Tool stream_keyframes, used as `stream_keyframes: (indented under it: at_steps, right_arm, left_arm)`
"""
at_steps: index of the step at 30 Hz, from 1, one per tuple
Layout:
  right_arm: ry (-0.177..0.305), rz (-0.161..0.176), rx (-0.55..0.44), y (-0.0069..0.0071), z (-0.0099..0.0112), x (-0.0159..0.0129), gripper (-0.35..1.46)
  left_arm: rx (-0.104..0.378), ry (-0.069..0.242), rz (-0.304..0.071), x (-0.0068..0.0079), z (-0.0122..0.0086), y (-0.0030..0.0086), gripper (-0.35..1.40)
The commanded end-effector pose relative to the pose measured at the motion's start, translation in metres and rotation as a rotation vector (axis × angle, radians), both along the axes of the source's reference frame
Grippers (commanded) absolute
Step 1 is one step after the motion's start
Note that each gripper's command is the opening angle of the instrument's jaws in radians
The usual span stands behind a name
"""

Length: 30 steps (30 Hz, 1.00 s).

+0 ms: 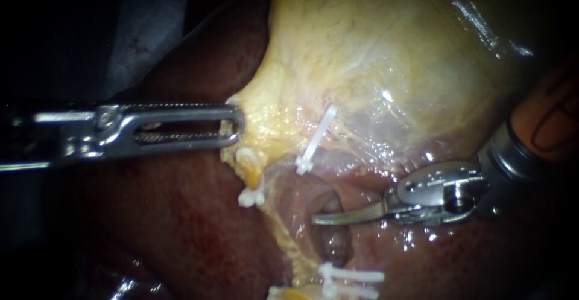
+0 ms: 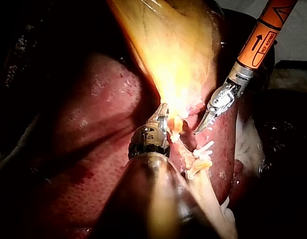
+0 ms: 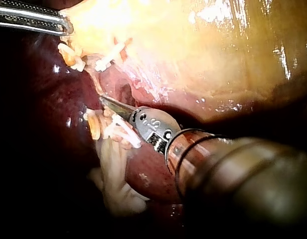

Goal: Go back from the cut right tube

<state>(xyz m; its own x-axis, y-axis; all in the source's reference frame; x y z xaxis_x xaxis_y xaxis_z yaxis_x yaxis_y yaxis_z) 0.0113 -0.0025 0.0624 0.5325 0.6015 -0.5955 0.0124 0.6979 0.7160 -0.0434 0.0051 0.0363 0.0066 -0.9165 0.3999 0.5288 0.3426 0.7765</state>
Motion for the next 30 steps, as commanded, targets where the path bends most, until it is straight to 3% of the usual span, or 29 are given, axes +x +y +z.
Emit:
stream_keyframes:
  at_steps: [1, 14, 23, 30]
  right_arm:
    - [0.000, 0.002, -0.001, 0.0000, 0.0000, 0.0000, 0.26]
    - [0.018, 0.000, -0.019, 0.0002, 0.0000, 0.0002, 0.64]
    - [0.030, -0.008, -0.036, 0.0004, -0.0003, -0.0001, 0.68]
    - [0.048, 0.012, -0.047, 0.0019, -0.0025, -0.0019, 0.66]
  left_arm:
    - [0.000, 0.000, 0.000, 0.0000, 0.0000, 0.0000, -0.35]
    - [0.000, 0.000, 0.000, 0.0000, 0.0000, 0.0000, -0.35]
    - [0.000, 0.000, 0.000, 0.0000, 0.0000, 0.0000, -0.35]
    - [0.000, 0.000, 0.001, 0.0000, 0.0001, 0.0001, -0.35]
